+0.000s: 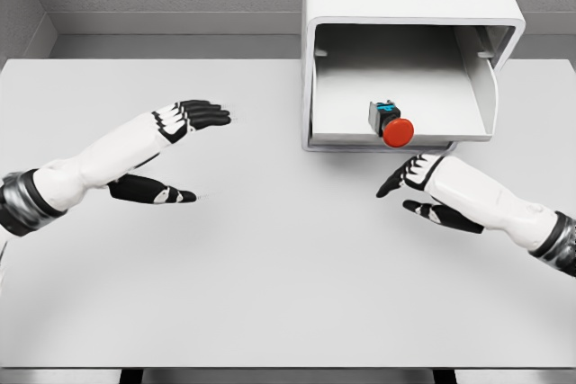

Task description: Slide open multi-storey tabletop storage cabinets and put open load switch and slide close multi-storey tabletop storage cabinets

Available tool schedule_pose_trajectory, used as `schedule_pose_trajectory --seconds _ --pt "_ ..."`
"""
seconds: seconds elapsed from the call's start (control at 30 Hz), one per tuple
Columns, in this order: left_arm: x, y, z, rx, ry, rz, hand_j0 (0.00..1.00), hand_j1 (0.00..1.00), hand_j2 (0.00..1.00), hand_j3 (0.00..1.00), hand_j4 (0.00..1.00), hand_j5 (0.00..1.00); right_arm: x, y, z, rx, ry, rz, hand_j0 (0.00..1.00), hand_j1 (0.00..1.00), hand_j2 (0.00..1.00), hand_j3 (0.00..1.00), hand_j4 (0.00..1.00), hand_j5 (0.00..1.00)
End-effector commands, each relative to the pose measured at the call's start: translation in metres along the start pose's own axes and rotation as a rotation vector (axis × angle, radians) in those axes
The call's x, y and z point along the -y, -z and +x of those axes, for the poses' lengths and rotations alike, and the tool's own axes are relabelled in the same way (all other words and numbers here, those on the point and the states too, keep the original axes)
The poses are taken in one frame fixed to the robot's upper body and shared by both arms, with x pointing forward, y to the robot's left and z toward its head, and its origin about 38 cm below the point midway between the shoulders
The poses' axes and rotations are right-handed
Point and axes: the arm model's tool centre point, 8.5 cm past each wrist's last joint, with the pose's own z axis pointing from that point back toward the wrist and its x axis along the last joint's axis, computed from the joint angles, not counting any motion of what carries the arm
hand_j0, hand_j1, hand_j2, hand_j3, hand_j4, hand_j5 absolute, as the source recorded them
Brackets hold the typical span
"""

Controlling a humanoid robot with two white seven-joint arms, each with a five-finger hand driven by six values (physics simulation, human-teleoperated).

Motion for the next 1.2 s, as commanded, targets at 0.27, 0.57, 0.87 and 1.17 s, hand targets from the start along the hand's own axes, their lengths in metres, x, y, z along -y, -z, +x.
schedule_pose_trajectory --seconds 0.27,0.57,0.87,1.17 --pt "0.005 -0.075 -0.039 -0.234 -0.083 0.120 1.00 1.00 1.00 1.00 1.00 1.00 -0.005 0.016 0.007 0.046 0.021 -0.002 0.62 0.62 0.62 0.62 0.62 0.62" --pt "0.044 -0.109 -0.084 -0.394 -0.230 0.125 1.00 1.00 1.00 1.00 1.00 1.00 0.003 0.018 0.005 0.049 0.000 -0.007 0.62 0.62 0.62 0.62 0.62 0.62" --pt "0.057 -0.127 -0.097 -0.442 -0.315 0.205 1.00 1.00 1.00 1.00 1.00 1.00 0.010 0.023 0.005 0.055 -0.028 -0.013 0.62 0.62 0.62 0.62 0.62 0.62" --pt "0.058 -0.129 -0.097 -0.441 -0.332 0.234 1.00 1.00 1.00 1.00 1.00 1.00 0.016 0.029 0.003 0.060 -0.047 -0.027 0.63 0.63 0.63 0.63 0.63 0.63"
